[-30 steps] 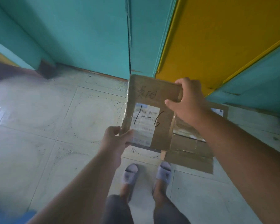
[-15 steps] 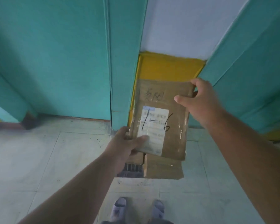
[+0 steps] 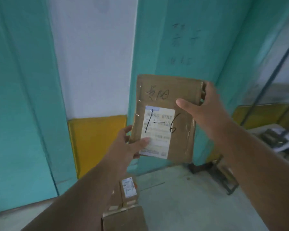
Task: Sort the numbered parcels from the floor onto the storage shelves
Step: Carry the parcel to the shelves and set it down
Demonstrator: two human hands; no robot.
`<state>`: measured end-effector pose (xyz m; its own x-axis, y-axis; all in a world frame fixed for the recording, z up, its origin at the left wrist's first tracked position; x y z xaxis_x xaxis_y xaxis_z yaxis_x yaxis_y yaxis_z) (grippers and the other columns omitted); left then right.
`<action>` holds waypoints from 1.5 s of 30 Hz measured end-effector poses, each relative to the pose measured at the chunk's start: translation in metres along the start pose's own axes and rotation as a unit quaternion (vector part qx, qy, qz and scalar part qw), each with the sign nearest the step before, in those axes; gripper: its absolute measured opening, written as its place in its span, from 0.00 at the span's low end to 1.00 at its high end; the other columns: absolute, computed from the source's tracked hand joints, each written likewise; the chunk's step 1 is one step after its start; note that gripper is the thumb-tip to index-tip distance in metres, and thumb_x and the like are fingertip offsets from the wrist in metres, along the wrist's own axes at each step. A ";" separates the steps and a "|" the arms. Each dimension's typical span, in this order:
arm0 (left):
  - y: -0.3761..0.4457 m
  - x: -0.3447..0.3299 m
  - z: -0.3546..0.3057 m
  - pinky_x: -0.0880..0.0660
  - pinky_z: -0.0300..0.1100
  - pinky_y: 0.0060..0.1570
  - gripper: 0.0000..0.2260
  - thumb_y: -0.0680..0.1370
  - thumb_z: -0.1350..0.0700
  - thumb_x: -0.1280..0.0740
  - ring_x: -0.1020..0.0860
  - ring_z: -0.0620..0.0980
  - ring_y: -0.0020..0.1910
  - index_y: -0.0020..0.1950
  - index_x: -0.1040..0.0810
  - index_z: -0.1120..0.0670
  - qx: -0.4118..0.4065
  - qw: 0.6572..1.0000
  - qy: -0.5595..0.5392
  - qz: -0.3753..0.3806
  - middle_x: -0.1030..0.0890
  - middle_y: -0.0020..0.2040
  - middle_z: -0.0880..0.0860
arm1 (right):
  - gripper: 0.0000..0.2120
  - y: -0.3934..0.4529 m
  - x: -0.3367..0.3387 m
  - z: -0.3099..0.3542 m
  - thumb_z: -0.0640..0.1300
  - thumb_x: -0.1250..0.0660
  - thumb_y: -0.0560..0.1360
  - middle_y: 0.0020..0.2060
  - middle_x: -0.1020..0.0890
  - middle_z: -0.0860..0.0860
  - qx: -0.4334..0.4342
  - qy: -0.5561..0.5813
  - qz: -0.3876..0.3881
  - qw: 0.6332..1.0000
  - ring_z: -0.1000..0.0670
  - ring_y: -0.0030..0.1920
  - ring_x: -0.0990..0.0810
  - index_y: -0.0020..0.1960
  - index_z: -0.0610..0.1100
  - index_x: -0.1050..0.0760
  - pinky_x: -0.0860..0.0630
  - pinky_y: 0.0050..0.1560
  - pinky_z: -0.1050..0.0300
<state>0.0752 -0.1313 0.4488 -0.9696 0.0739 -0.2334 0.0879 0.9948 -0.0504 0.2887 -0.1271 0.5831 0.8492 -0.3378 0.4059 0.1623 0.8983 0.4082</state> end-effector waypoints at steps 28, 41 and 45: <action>0.087 -0.577 0.066 0.23 0.30 0.44 0.19 0.67 0.32 0.30 0.20 0.28 0.44 0.53 0.20 0.39 -0.192 0.892 0.233 0.338 0.19 0.43 0.27 | 0.30 0.014 0.503 -0.223 0.50 0.27 0.74 0.53 0.19 0.53 -0.097 -0.058 -0.323 0.940 0.53 0.46 0.16 0.71 0.56 0.38 0.19 0.39 0.57; 0.061 -0.896 0.149 0.23 0.33 0.49 0.17 0.67 0.36 0.30 0.19 0.34 0.52 0.54 0.22 0.38 -0.207 0.854 0.137 0.457 0.17 0.51 0.37 | 0.33 -0.032 0.769 -0.316 0.48 0.25 0.72 0.54 0.22 0.59 -0.127 -0.142 -0.395 0.899 0.52 0.51 0.18 0.71 0.59 0.39 0.16 0.47 0.44; 0.052 -0.974 0.169 0.27 0.23 0.41 0.09 0.73 0.45 0.27 0.20 0.28 0.47 0.50 0.23 0.37 -0.199 0.864 0.137 0.442 0.18 0.44 0.28 | 0.32 -0.019 0.846 -0.353 0.50 0.25 0.72 0.55 0.22 0.58 -0.146 -0.154 -0.367 0.906 0.51 0.52 0.17 0.68 0.63 0.39 0.16 0.47 0.44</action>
<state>1.0629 -0.1630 0.5100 -0.5866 0.7761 0.2315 0.7888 0.4828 0.3804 1.1818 -0.3307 0.6300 0.2852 -0.8959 0.3407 0.7906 0.4208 0.4448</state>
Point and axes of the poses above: each hand's wrist, its own y-axis towards the middle knuckle, its own x-axis out of the back of the hand, z = x × y, the point moved 1 cm from there along y, towards the middle knuckle
